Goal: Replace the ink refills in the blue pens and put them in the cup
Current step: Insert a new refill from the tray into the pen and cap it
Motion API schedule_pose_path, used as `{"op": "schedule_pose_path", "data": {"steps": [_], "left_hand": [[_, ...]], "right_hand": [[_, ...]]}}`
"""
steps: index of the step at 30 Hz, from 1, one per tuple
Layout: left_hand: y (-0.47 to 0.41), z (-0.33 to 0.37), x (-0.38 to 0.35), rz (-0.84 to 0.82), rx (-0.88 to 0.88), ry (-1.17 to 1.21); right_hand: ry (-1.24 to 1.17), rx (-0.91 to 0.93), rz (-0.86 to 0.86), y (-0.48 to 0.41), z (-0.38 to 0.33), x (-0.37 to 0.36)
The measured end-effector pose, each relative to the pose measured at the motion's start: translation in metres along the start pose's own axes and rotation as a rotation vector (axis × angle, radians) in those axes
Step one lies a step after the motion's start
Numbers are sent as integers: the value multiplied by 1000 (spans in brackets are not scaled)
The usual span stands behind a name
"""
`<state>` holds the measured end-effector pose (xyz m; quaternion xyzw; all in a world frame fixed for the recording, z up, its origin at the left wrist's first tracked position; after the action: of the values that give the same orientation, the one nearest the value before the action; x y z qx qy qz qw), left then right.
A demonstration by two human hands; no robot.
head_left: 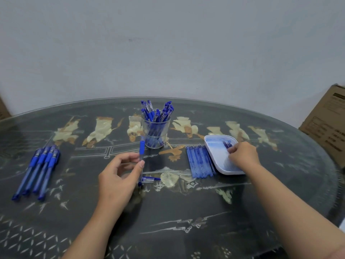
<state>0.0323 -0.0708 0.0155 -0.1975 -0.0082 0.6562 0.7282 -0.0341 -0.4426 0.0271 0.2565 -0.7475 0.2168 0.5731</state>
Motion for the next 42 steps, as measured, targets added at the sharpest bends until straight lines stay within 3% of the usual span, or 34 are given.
{"op": "schedule_pose_path", "data": {"steps": [13,16,21,27,33,42], "left_hand": [[2,1,-1,-17,17,-22],[2,2,-2,-30,14,-33],[4,4,-7,-92,17,-44],[6,7,-10,-124,-19,-72],[7,10,-10,-137,-63,-92],[8,12,-12,-150,-77,-81]], "right_hand": [[-70,-6,-56,4,-8,0],[-415,-15,-143,14,-21,1],[-1083,23,-433,50,-69,5],[-1389,219,-618,101,-139,27],[-1521,237,-619,119,-167,31],[-1486,201,-617,122,-170,25]]}}
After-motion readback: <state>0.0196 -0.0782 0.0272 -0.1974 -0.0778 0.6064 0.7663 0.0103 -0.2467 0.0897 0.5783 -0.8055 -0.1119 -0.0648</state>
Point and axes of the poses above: each hand's wrist, its own y-axis away from the middle knuckle, its own x-axis out of the back of the hand, z = x × y, the point moved 6 cm from there along -y, towards the middle knuckle, and after that the axes turned 14 degrees about y, right-handed, at the moved point
